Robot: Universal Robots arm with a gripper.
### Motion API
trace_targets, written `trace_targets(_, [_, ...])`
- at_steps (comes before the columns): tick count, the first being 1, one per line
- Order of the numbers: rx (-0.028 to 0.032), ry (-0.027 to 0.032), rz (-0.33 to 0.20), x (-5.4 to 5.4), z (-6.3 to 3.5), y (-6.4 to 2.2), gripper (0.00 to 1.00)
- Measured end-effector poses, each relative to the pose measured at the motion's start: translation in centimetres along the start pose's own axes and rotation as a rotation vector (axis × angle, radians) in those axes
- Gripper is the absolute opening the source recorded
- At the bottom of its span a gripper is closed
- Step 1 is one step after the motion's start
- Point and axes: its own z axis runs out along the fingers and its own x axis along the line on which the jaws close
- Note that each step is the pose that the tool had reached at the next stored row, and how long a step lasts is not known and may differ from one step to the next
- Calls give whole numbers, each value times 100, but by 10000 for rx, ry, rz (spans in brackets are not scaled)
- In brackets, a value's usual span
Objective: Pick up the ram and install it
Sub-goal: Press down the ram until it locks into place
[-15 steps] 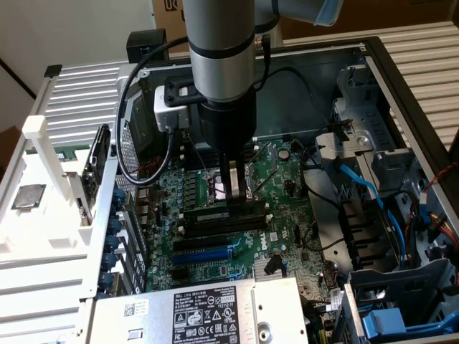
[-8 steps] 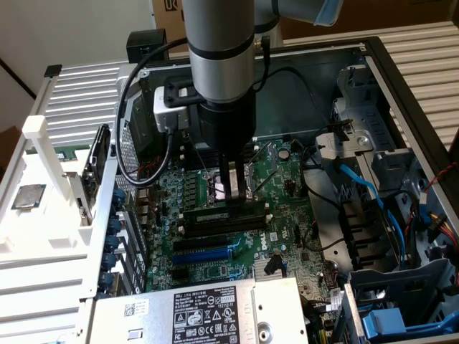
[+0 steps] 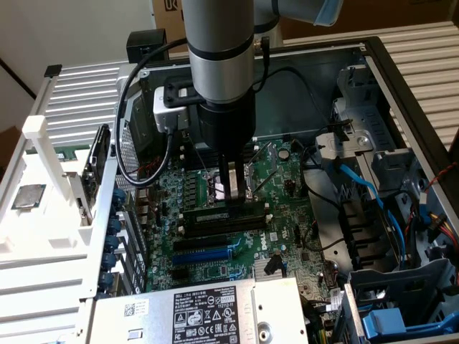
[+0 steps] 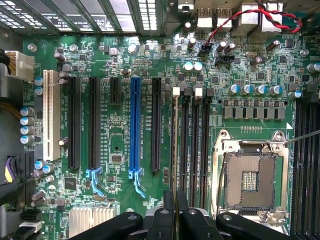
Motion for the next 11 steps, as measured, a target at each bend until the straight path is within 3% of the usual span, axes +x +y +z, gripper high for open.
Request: trace_targets(11, [-4,6,22,-2,28,1,13])
